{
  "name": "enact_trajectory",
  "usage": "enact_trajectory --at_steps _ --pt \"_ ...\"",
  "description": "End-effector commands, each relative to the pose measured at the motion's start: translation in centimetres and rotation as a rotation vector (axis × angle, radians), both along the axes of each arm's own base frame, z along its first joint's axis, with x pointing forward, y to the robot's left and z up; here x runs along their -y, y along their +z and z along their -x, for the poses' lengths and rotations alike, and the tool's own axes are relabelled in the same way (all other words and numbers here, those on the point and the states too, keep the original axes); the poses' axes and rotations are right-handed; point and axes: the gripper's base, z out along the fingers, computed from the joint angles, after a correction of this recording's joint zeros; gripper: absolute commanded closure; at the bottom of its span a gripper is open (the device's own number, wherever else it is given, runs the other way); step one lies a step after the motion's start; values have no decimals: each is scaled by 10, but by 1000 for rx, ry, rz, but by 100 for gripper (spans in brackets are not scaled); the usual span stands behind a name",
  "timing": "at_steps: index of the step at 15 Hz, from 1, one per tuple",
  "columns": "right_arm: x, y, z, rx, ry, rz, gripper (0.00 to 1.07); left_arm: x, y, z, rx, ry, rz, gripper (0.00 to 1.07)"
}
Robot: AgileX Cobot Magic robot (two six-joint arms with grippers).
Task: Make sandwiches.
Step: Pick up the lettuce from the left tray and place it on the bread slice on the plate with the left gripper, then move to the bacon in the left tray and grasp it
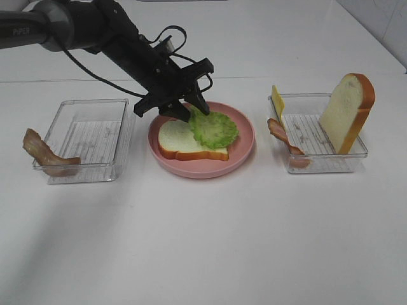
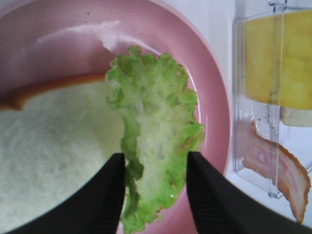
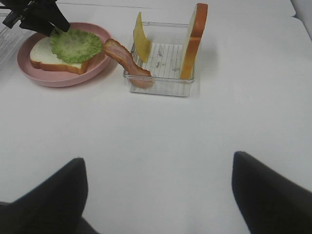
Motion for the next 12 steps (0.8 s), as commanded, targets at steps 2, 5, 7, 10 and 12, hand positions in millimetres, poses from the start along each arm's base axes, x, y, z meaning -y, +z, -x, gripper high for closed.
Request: enact_trajectory --at_steps 2,5,7,10,12 --pt "0 0 1 8 -10 -6 31 -6 14 0 67 -44 -99 45" --pt "0 0 1 8 -10 -6 31 -26 52 -1 145 -82 -194 45" --pt "0 0 1 8 -10 -6 31 -36 71 1 142 -101 -213 45" --pt "0 0 1 8 -10 -6 31 -76 112 9 105 -104 -252 45" --pt "0 0 1 8 -10 -6 31 -95 135 17 94 -114 -270 45"
